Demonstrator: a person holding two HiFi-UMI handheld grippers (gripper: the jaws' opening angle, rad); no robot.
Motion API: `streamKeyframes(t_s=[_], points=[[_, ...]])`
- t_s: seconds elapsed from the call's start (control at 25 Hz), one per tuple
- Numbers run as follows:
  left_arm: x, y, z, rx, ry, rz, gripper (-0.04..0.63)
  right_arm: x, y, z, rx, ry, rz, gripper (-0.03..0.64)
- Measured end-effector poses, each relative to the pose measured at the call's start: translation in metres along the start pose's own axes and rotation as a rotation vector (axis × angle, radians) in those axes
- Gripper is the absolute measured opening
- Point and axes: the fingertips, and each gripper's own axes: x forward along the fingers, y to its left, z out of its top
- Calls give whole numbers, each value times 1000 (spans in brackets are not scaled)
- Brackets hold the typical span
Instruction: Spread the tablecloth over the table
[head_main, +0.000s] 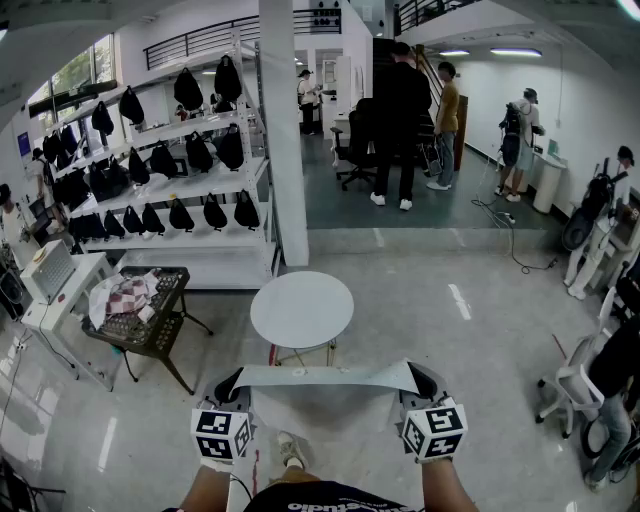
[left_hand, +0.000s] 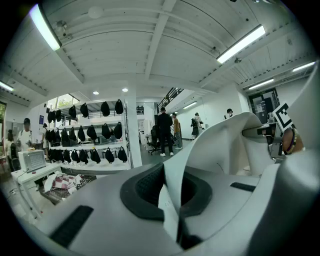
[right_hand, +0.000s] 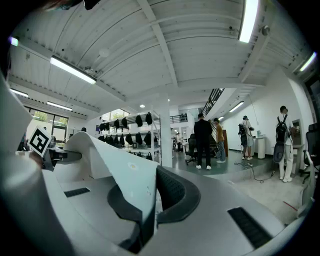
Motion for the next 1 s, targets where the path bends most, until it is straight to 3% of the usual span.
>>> streamKeyframes(t_s=[0.4, 1.0], points=[[-4, -12, 2, -8, -20, 14, 18, -12, -8, -3, -11, 16, 7, 26], [4, -14, 11, -24, -46, -30, 18, -11, -15, 6, -2, -12, 12, 26]])
